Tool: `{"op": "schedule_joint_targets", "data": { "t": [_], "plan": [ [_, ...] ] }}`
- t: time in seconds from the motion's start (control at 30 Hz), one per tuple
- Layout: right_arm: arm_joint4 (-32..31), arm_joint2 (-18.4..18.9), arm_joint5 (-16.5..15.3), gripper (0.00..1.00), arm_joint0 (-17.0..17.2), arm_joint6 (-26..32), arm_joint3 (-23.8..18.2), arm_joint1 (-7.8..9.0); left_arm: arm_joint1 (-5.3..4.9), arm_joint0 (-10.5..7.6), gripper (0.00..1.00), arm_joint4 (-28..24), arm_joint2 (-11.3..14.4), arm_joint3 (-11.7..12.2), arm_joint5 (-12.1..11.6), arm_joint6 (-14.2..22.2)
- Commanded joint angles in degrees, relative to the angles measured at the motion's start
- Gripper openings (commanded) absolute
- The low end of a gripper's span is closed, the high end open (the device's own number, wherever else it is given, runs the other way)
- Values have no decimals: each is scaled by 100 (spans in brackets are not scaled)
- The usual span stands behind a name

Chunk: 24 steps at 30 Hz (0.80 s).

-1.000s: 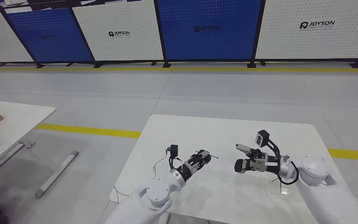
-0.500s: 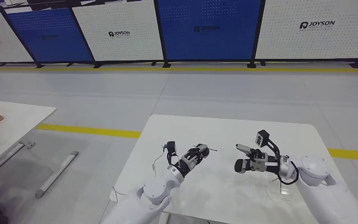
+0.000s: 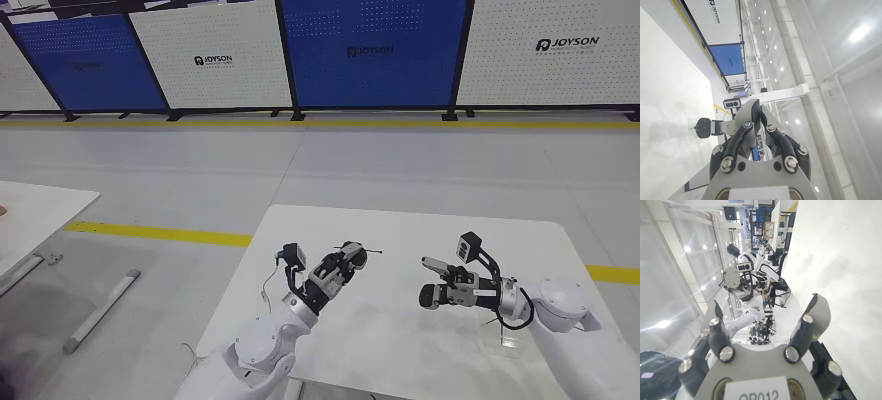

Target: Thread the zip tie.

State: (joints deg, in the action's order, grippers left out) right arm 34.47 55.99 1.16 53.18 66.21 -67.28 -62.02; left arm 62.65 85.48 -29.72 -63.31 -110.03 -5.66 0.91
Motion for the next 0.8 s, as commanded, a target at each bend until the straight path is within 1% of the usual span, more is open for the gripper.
{"op": "schedule_joint_targets", "data": {
  "t": [0.0,0.07,0.13,0.2,0.27,0.3,0.37,0.4,0.6,0.67,0.77],
  "plan": [
    [0,0,0,100,0,0,0,0,0,0,0,-1,0,0,0,1],
    [0,0,0,100,0,0,0,0,0,0,0,-1,0,0,0,1],
    [0,0,0,100,0,0,0,0,10,-7,0,-28,22,20,67,13],
    [0,0,0,100,0,0,0,0,26,-44,0,-144,19,5,112,29],
    [0,0,0,100,0,0,0,0,42,-52,0,-429,-24,-75,96,126],
    [0,0,0,100,0,0,0,0,44,-41,0,-547,-76,-119,61,170],
    [0,0,0,100,0,0,0,0,47,11,0,-578,-202,-192,-201,182],
    [0,0,0,100,0,0,0,0,48,24,0,-567,-214,-194,-247,173],
    [0,0,0,100,0,0,0,0,48,24,0,-567,-214,-194,-247,173],
    [0,0,0,100,0,0,0,0,54,-3,0,-476,-187,-120,-117,181],
    [0,0,0,100,0,0,0,0,65,-81,0,-216,-125,58,160,162]
  ]
}}
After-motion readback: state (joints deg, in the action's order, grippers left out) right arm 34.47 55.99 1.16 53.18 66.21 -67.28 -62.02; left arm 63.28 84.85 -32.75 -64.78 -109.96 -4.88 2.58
